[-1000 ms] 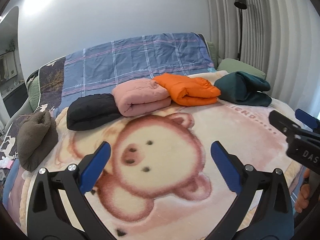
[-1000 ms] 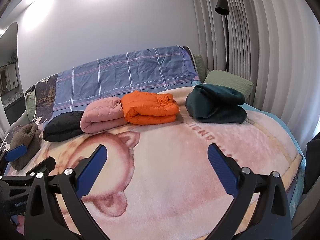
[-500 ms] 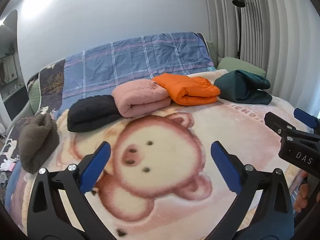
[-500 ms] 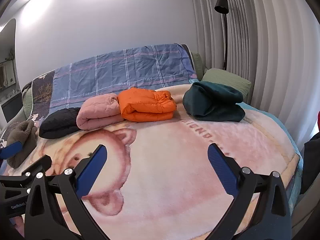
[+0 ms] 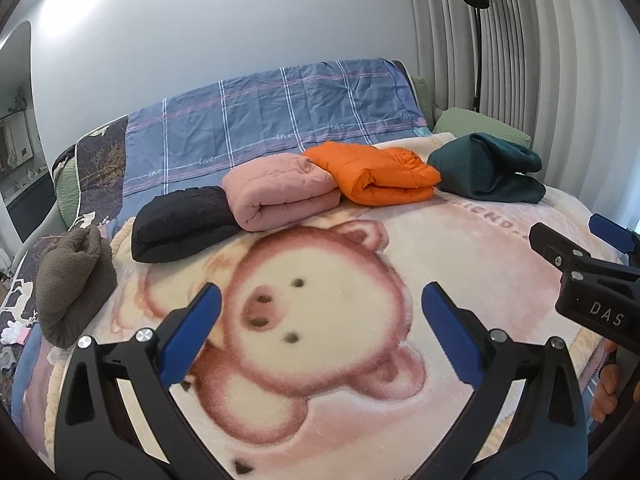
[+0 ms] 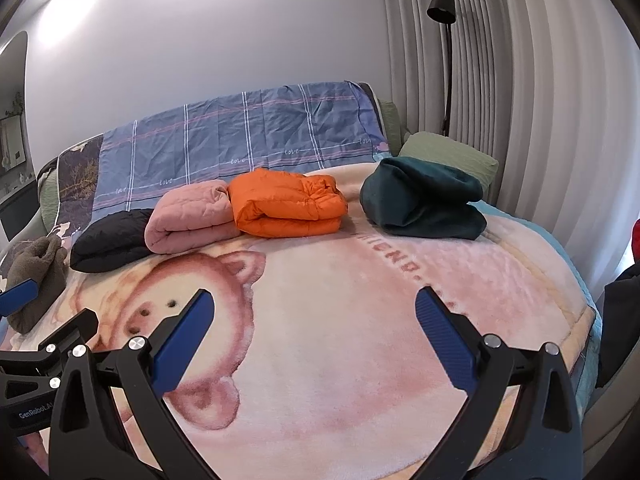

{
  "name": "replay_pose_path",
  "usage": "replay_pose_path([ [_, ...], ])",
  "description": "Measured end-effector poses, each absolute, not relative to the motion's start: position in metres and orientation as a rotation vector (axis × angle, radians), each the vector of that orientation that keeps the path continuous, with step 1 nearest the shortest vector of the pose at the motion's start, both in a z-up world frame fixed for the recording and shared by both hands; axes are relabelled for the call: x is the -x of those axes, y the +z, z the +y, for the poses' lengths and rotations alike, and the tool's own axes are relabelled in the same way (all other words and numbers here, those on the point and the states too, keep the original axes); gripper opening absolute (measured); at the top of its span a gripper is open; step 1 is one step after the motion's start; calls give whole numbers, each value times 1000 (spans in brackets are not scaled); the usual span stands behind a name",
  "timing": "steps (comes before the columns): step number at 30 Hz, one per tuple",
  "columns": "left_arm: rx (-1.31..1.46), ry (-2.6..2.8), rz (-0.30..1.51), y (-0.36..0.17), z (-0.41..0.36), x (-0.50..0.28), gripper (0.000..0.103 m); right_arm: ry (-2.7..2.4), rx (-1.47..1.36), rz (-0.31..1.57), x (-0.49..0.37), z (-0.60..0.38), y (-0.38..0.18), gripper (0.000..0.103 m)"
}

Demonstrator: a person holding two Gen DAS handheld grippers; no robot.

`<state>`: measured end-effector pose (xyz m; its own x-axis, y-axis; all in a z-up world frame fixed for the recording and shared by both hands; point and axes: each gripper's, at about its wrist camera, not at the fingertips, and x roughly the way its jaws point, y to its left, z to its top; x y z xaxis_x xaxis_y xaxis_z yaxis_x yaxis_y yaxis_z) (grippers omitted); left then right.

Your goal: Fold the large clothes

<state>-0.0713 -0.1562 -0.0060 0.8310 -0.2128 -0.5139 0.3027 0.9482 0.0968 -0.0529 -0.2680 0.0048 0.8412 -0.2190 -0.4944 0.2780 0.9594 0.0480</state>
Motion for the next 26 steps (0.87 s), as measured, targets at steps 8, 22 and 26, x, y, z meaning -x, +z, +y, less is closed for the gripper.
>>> replay_pose_path([
  [8, -177, -270, 538, -9, -157, 68, 101, -263, -121, 512, 52, -269, 4, 101],
  [22, -182, -267, 549, -14, -156, 66, 101, -268, -121, 518, 52, -269, 2, 101],
  [26, -183, -266, 556, -18, -152, 63, 101, -266, -120, 522, 50, -270, -1, 101],
])
